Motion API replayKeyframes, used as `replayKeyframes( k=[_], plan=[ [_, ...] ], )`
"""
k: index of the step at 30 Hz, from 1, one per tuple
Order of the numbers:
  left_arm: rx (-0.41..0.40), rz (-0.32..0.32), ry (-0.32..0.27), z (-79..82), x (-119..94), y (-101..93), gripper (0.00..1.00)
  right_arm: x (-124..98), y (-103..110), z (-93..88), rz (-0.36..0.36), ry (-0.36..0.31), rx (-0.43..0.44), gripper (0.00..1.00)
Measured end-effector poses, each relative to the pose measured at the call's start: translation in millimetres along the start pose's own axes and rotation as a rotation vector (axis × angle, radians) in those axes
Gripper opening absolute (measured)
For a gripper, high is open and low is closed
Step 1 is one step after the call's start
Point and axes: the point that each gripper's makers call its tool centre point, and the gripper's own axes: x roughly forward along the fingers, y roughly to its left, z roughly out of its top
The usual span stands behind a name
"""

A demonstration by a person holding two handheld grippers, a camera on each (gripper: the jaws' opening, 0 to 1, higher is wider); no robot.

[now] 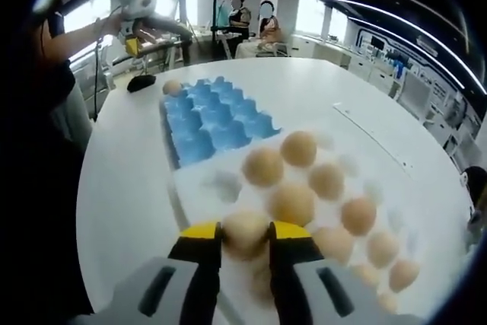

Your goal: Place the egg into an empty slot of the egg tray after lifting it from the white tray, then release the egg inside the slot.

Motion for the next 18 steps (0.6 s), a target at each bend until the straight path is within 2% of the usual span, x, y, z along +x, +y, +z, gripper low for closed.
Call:
replayKeyframes(
  k=[18],
  plan=[
    [-0.003,-0.001,-0.011,-0.5,-2.3,3.1,0.91,-8.3,-4.7,10.0,-0.019,0.003,0.034,0.23]
  ],
)
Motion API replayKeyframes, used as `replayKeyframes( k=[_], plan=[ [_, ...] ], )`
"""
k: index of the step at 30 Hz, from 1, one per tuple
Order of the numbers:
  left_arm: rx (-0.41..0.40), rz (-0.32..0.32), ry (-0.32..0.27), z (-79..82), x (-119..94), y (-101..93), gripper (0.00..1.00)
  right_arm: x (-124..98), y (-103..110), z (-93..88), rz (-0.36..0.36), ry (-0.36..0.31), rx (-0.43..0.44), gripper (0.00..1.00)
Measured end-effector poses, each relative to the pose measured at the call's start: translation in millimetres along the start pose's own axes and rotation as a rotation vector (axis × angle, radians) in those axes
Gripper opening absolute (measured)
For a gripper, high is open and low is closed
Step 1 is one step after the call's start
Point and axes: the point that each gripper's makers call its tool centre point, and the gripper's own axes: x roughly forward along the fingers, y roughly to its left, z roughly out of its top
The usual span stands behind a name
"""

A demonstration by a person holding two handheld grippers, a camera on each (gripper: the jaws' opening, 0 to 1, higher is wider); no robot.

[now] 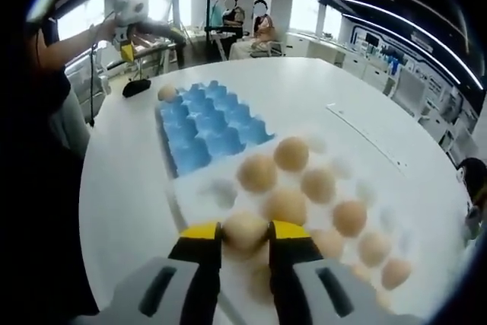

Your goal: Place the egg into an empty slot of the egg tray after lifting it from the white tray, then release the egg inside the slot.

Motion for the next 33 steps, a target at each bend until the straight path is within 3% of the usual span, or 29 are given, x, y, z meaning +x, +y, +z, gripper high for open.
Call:
replayKeyframes(
  k=[4,11,18,33],
  plan=[
    [0.003,0.000,-0.003,0.2,0.4,0.6,0.90,2.5,1.3,-4.6,0.005,0.025,-0.012,0.23],
    [0.007,0.002,-0.001,-0.9,-1.8,2.2,0.89,-5.9,-3.0,9.2,-0.004,-0.003,0.016,0.23],
    [-0.001,-0.002,0.004,-6.1,-1.1,3.4,0.88,-5.8,-1.9,11.9,0.000,0.001,0.022,0.23],
    [0.002,-0.013,-0.003,-8.3,0.1,6.2,0.87,7.2,15.4,46.2,0.054,-0.041,0.016,0.23]
  ],
)
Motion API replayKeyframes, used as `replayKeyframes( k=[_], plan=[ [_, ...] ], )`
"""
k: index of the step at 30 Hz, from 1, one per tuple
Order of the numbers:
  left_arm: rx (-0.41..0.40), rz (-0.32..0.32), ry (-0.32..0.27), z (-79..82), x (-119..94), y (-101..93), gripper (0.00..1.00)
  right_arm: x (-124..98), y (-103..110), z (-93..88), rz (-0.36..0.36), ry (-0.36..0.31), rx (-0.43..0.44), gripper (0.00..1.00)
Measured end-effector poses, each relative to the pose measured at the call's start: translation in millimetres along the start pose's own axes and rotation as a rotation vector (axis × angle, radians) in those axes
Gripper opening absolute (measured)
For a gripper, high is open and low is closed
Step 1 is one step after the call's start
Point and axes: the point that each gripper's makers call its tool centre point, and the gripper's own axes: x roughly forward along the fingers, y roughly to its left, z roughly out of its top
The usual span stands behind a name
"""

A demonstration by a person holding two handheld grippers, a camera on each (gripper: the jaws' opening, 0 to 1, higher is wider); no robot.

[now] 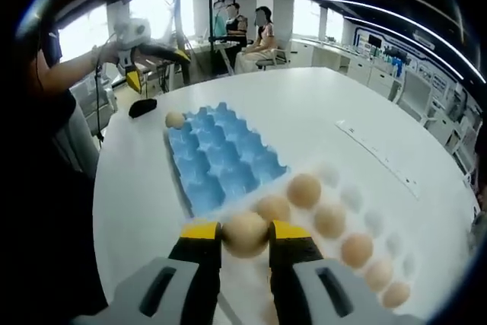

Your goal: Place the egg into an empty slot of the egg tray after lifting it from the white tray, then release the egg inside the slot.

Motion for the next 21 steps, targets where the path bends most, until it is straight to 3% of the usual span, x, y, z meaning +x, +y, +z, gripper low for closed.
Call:
replayKeyframes(
  k=[21],
  plan=[
    [0.002,-0.020,0.003,-9.6,-0.9,5.4,0.88,54.8,58.5,62.6,0.152,-0.063,-0.082,0.24]
  ],
)
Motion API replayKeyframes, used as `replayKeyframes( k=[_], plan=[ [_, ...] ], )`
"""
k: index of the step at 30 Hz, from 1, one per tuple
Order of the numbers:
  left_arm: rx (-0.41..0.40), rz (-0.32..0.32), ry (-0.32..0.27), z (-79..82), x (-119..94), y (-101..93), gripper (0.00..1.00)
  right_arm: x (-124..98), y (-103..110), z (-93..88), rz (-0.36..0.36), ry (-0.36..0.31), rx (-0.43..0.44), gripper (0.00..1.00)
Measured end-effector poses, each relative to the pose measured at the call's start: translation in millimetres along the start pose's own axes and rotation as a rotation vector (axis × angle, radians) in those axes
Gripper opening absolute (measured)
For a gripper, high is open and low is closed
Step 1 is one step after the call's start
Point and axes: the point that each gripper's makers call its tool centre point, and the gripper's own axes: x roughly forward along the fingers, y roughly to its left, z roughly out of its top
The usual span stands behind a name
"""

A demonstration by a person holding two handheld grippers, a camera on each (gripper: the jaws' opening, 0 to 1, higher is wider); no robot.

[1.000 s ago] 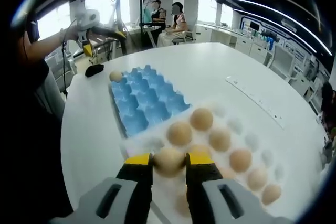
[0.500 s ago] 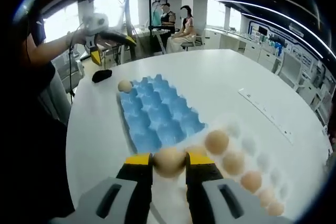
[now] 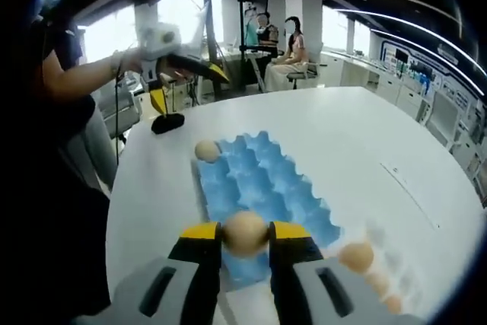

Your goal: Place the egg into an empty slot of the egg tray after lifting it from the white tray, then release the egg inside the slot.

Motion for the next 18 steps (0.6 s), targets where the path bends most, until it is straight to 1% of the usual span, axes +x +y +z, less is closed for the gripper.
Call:
replayKeyframes(
  k=[2,10,18],
  plan=[
    [-0.003,-0.001,-0.008,0.7,-0.3,-0.1,0.88,6.6,4.3,4.7,0.013,-0.002,-0.010,0.24],
    [-0.002,-0.006,-0.004,-3.1,-1.1,0.4,0.89,33.6,20.0,23.4,0.066,-0.011,-0.037,0.24],
    [-0.006,-0.013,-0.007,-3.8,-2.0,1.3,0.91,60.1,29.2,36.9,0.102,-0.016,-0.052,0.24]
  ],
)
